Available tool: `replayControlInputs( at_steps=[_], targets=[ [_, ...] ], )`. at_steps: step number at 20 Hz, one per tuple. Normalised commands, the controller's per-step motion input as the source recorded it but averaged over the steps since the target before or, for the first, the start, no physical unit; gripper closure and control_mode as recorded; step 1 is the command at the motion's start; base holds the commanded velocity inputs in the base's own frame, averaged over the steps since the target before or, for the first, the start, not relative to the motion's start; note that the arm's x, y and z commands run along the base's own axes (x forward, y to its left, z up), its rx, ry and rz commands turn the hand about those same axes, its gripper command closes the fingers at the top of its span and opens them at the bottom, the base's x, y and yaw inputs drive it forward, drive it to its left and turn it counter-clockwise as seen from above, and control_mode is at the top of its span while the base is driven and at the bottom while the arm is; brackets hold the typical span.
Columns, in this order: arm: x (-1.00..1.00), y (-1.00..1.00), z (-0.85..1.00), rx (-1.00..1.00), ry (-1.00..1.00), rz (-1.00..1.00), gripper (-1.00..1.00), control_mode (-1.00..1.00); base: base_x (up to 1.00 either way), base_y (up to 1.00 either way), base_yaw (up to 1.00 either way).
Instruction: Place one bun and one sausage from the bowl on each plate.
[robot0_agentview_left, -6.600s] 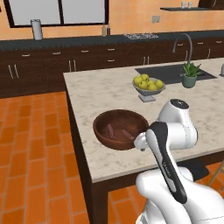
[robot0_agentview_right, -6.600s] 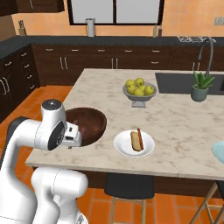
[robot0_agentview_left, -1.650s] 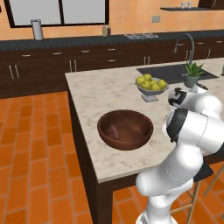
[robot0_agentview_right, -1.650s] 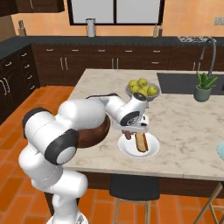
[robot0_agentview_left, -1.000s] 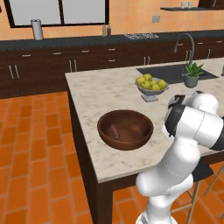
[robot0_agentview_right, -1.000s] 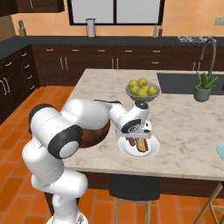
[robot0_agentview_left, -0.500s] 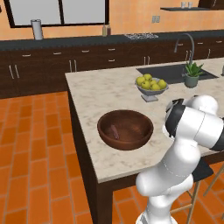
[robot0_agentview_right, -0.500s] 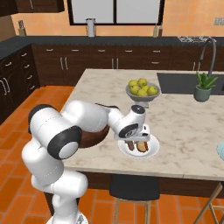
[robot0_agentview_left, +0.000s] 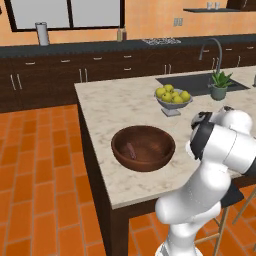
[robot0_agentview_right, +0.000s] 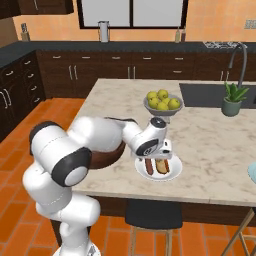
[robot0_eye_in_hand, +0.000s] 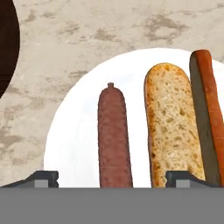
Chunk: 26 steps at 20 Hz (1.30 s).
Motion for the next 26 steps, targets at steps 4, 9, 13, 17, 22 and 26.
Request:
replayControlInputs(
  at_steps=[4, 9, 13, 17, 22, 26],
  targets=[
    [-0.15, 0.00, 1.00, 0.01, -0.14, 0.00, -1.00, -1.00, 0.00, 0.00, 0.00],
    [-0.04, 0.66, 0.72, 0.16, -0.04, -0.19, -1.00, -1.00, 0.00, 0.00, 0.00],
    [-0.11, 0.25, 0.62, 0.34, 0.06, -0.03, -1.00, -1.00, 0.00, 0.00, 0.00],
    [-0.23, 0.82, 0.46, 0.12, 0.13, 0.16, -1.00, -1.00, 0.00, 0.00, 0.00],
    [0.05, 1.00, 0.15, 0.05, 0.15, 0.07, -1.00, -1.00, 0.00, 0.00, 0.00],
    [0.00, 1.00, -0.46, 0.07, 0.27, 0.09, -1.00, -1.00, 0.00, 0.00, 0.00]
  ],
)
